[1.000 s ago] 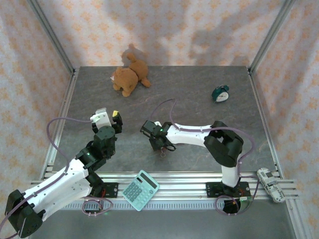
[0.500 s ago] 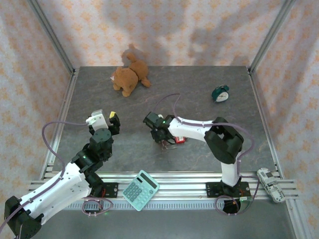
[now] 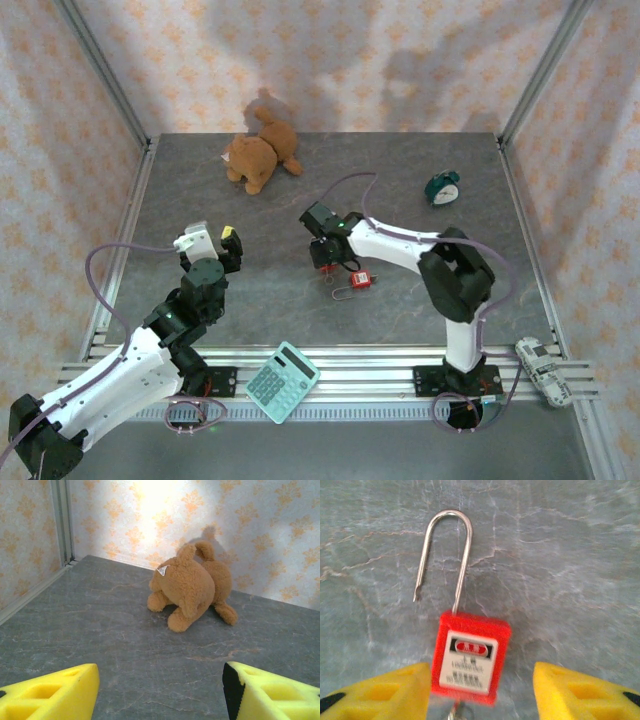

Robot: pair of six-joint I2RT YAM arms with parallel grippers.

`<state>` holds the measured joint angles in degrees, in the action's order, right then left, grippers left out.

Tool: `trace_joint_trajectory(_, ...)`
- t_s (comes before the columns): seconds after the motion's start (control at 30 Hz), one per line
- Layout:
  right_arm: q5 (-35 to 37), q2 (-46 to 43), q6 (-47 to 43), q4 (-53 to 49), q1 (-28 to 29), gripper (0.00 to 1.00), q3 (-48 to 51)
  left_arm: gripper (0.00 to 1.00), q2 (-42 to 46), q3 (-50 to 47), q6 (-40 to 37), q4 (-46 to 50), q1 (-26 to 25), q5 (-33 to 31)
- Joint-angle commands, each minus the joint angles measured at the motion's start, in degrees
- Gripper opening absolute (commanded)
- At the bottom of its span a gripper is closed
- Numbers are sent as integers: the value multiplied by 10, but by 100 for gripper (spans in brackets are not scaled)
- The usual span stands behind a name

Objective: Unlock with the key

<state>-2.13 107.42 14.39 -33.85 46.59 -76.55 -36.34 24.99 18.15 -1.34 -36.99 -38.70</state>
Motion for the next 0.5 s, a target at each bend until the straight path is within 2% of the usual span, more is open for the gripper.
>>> trace_joint_trajectory(0.0,46,-81,-17,-27,1,58,26,67,9,-1,16,17,3,13)
trace_joint_trajectory(0.13,74,-127,-26,-51,1,60,89,67,18,-4,30,30,3,28)
trace_joint_trajectory(0.27,55,-161,-25,-67,5,64,154,67,28,-13,41,34,3,43)
trace_joint_trajectory(0.47,78,-142,-20,-75,35,71,184,66,27,-18,38,38,3,56)
